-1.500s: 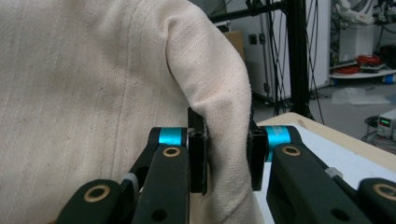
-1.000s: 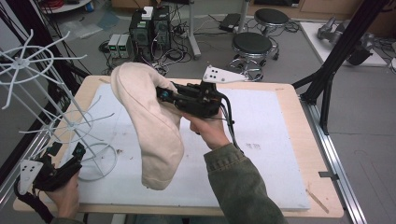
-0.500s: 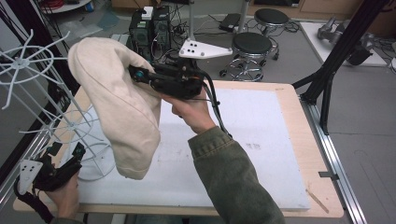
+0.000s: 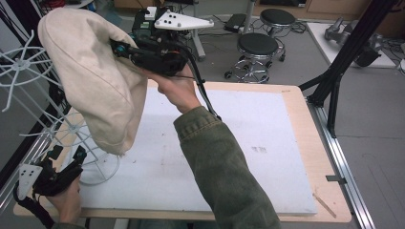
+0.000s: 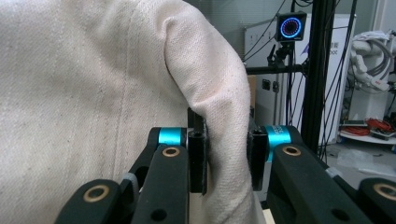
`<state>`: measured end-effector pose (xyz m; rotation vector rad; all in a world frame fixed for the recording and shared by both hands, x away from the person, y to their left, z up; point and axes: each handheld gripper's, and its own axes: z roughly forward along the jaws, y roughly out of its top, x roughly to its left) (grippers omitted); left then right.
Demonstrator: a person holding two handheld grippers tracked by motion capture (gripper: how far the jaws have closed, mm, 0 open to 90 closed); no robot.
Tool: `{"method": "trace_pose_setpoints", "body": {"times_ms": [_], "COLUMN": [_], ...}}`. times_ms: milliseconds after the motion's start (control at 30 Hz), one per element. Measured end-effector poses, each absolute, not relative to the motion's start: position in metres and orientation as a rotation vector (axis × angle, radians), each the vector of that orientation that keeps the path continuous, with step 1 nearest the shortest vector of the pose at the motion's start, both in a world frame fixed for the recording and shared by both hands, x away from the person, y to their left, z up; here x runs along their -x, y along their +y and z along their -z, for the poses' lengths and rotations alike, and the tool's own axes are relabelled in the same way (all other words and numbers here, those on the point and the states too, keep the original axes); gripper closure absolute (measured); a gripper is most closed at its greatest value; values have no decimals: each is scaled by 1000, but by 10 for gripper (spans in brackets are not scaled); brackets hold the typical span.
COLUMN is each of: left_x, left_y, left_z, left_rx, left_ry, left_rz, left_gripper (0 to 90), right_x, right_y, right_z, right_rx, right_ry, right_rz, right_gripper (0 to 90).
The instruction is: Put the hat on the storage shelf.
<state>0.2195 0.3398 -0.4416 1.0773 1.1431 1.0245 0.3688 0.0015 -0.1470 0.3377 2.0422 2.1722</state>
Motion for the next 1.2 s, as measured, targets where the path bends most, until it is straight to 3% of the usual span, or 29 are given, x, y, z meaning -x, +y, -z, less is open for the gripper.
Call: {"method": "trace_pose_setpoints", "body": {"times_ms": [400,733,867,1033,1200], "left_x": [-221,-220,-220,-220,-220], "left_y": [341,341,340,339,339], "left_z": [442,442,442,441,441], "left_rx": [-1071,-1068,-1068,-1060,-1059], "left_ry": [1137,1141,1141,1139,1139], "left_rz": [-1014,-1018,-1019,-1016,-1015], "left_gripper": [212,213,212,213,213], "right_x": [-390,-385,-385,-387,-386], "right_y": [23,40,40,41,41], "right_z": [160,194,197,200,203], "right_rx": [-344,-290,-290,-292,-300], "right_ry": [2088,2183,2196,2237,2212], "right_rz": [-2184,-2122,-2116,-2114,-2142], "right_gripper": [758,740,719,612,636]}}
